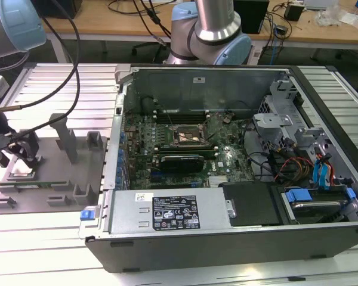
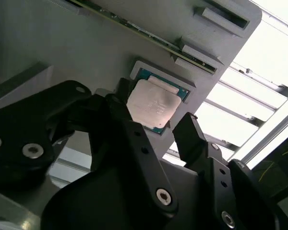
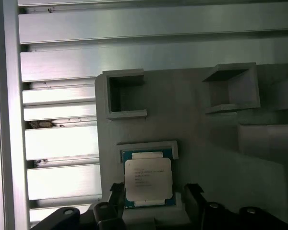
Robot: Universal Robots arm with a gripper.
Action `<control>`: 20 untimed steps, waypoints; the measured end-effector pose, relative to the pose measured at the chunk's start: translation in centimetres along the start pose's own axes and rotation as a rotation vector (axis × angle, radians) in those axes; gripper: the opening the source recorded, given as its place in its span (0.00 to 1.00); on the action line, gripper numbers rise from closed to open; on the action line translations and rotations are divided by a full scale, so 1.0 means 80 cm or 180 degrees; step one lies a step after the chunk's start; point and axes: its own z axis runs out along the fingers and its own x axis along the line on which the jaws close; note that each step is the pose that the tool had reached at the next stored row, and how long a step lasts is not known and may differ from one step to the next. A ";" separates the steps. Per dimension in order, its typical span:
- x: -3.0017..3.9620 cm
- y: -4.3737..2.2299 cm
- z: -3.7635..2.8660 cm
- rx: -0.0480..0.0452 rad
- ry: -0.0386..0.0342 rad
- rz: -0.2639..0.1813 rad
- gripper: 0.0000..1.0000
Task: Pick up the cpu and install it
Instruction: 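Pick up the cpu and move it towards the insertion slot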
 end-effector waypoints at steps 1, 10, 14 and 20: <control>0.0000 0.0000 0.0000 0.0000 0.0000 0.0000 0.65; 0.0010 0.0003 0.0196 0.0000 0.0000 0.0001 0.72; 0.0014 0.0039 0.0266 0.0000 0.0000 -0.0001 0.72; 0.0017 0.0044 0.0303 -0.0002 0.0004 -0.0078 0.72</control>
